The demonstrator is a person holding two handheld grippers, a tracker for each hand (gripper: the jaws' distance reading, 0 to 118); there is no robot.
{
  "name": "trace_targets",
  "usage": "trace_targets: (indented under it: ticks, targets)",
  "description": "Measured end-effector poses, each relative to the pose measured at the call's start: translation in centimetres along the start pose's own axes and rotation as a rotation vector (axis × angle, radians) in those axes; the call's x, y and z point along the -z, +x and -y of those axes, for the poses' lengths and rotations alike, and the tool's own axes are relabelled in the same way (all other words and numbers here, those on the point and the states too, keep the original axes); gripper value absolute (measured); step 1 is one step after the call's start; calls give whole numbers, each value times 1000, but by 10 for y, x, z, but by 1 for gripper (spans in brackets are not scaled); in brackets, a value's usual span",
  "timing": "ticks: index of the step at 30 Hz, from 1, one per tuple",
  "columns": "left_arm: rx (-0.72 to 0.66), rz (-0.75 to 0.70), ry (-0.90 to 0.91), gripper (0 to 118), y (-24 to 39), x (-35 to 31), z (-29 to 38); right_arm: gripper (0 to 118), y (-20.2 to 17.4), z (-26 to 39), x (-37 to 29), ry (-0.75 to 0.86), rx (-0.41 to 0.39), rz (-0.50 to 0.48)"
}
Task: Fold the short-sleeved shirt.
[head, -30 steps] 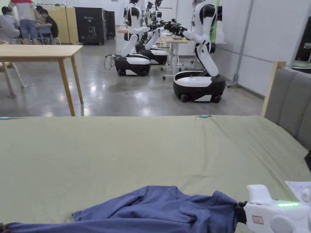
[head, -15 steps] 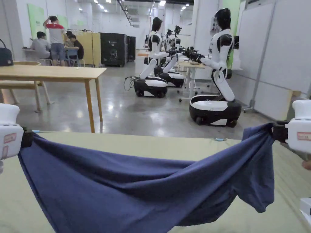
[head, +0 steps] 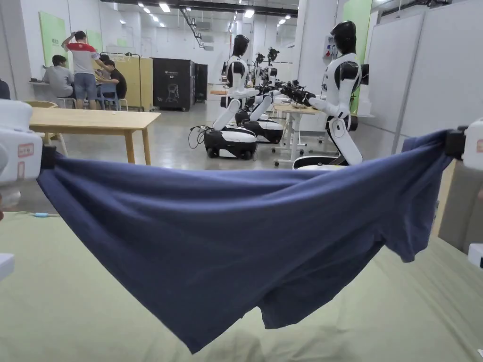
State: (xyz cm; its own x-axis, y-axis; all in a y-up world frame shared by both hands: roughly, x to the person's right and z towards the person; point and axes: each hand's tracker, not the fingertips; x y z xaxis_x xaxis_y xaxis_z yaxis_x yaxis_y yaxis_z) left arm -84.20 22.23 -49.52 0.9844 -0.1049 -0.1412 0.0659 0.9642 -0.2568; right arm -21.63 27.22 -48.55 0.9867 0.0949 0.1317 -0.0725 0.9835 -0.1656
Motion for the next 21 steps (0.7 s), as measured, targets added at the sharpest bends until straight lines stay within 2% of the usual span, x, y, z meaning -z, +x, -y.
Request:
trace_targets:
  ticks: [4,7,10,15,17,19,21]
  targets:
    - [4,-11,-75,4,15,26,56,8,-12,63,31,-106,-30,12]
    - [-29,-3,-103,4,17,34,90,8,-13,99,39,-94,-45,38]
    - [-27,5,-117,4,16,24,104,8,-3,113,32,-101,-31,15]
    - [-36,64,-122,4,8,-31,124,8,14,137,-22,-104,-46,-34]
    - [-33,99,-169,4,6,-60,141,8,22,161,-49,-131,-27,-76]
    - [-63,179,-225,4,1,-93,171,8,26,194,-82,-202,-30,-100]
    - [-78,178,-284,4,0,-123,203,8,31,236,-107,-287,-39,-120]
